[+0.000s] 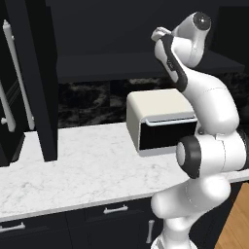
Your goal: Gather all objects into one cabinet and sort the glasses and bowls to opposite sides.
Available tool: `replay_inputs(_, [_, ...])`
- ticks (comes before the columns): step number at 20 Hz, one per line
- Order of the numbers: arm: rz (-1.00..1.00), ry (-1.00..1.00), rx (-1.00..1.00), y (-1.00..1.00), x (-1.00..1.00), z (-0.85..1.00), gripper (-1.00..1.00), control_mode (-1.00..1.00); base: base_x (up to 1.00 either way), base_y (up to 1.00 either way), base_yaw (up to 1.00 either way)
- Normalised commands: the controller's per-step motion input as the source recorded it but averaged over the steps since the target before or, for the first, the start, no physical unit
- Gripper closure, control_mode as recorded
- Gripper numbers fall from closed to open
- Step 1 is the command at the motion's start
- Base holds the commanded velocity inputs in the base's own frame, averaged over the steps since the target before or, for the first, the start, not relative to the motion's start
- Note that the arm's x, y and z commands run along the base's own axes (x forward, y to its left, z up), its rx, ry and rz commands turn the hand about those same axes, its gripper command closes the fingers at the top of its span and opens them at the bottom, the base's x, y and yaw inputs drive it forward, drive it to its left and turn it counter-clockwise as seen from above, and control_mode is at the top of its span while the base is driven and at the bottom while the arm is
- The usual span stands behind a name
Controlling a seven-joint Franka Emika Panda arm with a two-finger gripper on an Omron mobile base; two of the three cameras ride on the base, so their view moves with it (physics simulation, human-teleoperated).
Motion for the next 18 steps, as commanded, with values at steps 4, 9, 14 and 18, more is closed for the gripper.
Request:
replay_inputs(4, [0.00, 0.00, 0.00, 0.00, 0.36, -0.01, -1.00, -1.00, 0.00, 0.00, 0.00])
replay_inputs(9, [0.00, 0.00, -0.02, 0.00, 0.35, -0.12, -1.00, -1.00, 0.00, 0.00, 0.00])
replay_inputs(14, [0.00, 0.03, -0.13, 0.00, 0.36, -0.12, -1.00, -1.00, 0.00, 0.00, 0.00])
replay_inputs(18, [-0.02, 0.04, -0.14, 0.00, 0.41, -0.01, -1.00, -1.00, 0.00, 0.00, 0.00])
